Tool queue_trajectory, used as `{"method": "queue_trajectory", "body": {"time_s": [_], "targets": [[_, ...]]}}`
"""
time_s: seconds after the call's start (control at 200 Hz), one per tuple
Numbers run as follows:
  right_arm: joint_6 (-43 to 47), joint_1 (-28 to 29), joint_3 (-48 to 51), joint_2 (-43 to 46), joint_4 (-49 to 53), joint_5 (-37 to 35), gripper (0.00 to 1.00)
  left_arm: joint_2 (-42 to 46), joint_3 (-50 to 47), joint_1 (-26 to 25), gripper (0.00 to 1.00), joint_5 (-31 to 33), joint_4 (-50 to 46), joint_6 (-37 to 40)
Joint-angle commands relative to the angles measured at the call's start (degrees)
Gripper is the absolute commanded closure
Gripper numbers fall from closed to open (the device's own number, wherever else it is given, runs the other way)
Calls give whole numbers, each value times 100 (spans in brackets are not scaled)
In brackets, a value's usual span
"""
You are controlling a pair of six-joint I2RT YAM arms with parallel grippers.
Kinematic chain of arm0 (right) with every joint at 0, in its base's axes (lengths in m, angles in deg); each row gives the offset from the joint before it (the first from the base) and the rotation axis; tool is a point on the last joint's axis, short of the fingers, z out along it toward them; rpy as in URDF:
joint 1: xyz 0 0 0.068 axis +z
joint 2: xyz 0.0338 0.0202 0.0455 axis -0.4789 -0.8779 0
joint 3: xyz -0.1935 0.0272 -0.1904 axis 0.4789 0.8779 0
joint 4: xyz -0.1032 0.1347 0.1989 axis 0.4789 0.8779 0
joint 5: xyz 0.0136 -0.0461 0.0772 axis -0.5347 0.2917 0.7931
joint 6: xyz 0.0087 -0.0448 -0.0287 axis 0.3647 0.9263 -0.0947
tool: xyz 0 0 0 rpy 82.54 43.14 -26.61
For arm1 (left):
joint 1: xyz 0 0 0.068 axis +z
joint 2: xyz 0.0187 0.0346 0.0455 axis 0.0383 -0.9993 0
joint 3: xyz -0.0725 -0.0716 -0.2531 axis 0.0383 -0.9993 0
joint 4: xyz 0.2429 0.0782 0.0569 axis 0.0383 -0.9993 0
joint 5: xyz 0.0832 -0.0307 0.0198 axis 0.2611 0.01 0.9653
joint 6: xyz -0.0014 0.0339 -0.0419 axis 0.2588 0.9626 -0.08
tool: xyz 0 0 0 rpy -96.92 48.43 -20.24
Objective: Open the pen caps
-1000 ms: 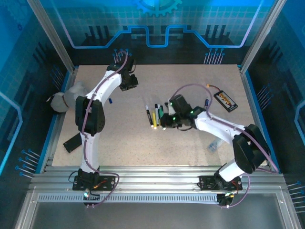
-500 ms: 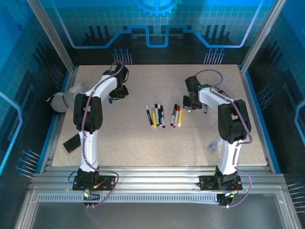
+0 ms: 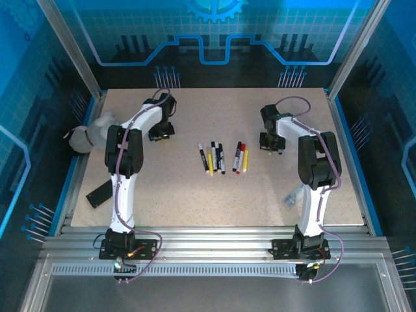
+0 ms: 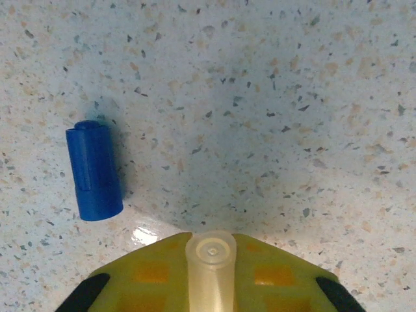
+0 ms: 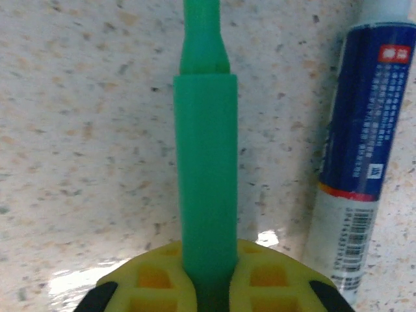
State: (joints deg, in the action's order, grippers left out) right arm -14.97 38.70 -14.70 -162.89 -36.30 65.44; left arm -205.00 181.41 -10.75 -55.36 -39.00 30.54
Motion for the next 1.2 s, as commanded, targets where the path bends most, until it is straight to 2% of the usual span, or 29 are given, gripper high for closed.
{"method": "queue_trajectory", "body": {"time_s": [0.0, 0.11, 0.17, 0.28, 0.45, 0.635, 0.801, 0.936, 1.196], "targets": [[25, -169, -78, -68, 244, -251, 81, -110, 133, 56, 82, 92, -221, 78], [24, -209, -77, -59, 304, -317, 70, -108, 147, 56, 78, 70, -230, 88], [12, -226, -84, -50, 327, -312, 63, -91, 141, 56, 73, 37, -218, 108], [-8, -227, -70, -6, 332, -327, 61, -42, 142, 56, 66, 21, -209, 128], [-30, -226, -111, 184, 354, -295, 61, 68, 261, 56, 65, 6, -293, 118], [-27, -109, -68, 1007, 326, -151, 61, 552, 326, 26, 64, -129, -318, 33], [14, 325, 202, 1885, 149, -51, 57, 1148, 131, -181, 62, -369, -139, -88], [-84, 858, 675, 2428, -208, 140, 53, 1455, -215, -549, 62, -749, 236, -254], [-367, 1573, 1082, 2400, -437, 374, 49, 1005, -101, -1266, 61, -1250, 514, -547]]}}
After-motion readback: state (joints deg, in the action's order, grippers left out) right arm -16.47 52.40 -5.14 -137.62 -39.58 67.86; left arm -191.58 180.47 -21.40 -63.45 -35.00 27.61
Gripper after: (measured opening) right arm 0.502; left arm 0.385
